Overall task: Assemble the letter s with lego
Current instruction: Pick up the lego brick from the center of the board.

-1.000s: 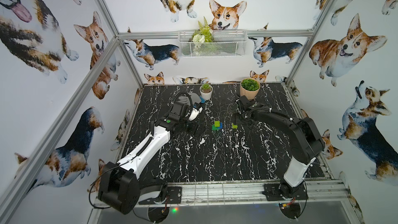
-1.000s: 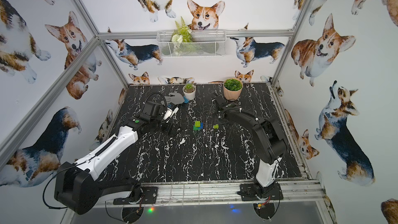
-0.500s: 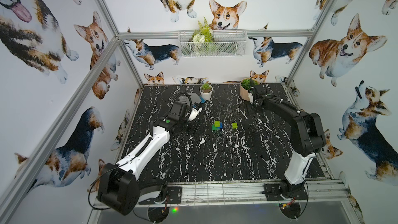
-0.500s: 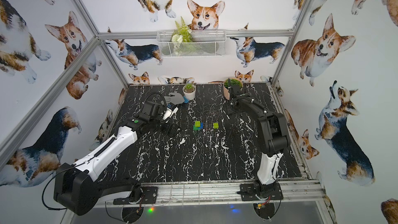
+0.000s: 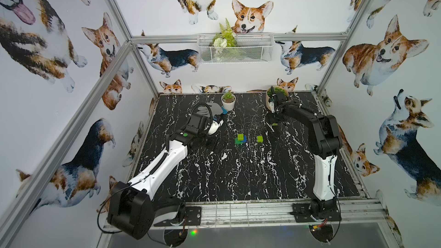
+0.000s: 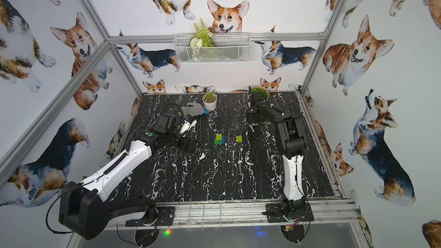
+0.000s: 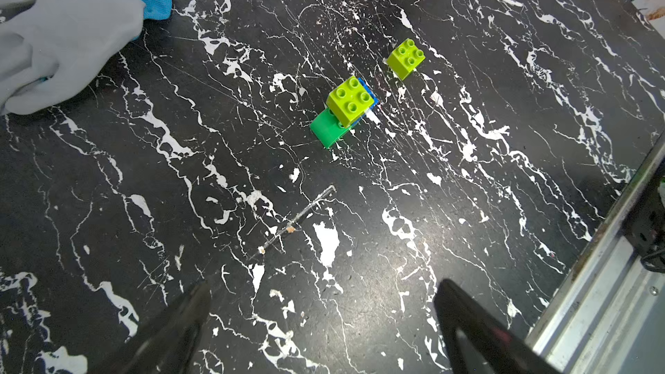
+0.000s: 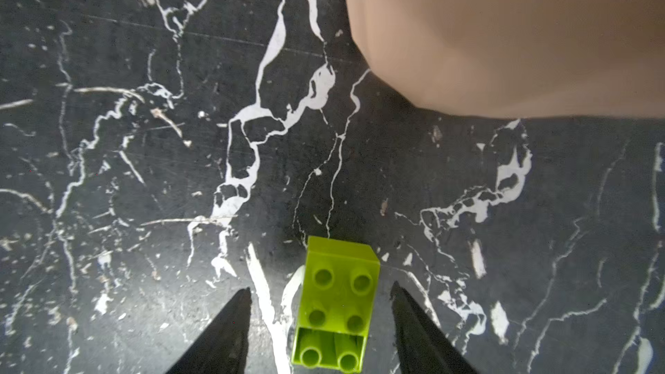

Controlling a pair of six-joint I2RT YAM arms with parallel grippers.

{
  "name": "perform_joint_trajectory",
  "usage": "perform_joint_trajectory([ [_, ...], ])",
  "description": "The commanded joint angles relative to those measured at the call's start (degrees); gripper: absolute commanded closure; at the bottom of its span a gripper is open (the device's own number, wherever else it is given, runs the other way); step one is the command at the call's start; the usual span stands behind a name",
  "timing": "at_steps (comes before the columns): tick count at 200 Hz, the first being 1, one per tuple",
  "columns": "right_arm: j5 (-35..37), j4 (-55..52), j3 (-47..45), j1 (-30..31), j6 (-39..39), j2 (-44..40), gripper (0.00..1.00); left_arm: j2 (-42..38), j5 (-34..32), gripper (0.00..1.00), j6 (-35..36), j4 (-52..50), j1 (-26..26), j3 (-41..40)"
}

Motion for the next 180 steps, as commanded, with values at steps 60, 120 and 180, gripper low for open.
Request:
perform_joint_trajectory([
  [60, -1.0, -1.9, 1.4, -0.5, 2.1, 1.8, 0.56, 0.1, 0.6, 0.0, 0.4, -0.2, 0.1, 0.0],
  [120, -1.6, -2.9, 1.6, -0.8, 2.8, 2.1, 0.64, -0.4, 1.0, 0.0, -0.3, 0.7, 0.1, -0.2],
  [180, -4.0, -4.5, 1.2, -0.9, -1.8, -0.5, 0.82, -1.5, 1.3, 0.0, -0.6, 0.6, 0.3, 0.0],
])
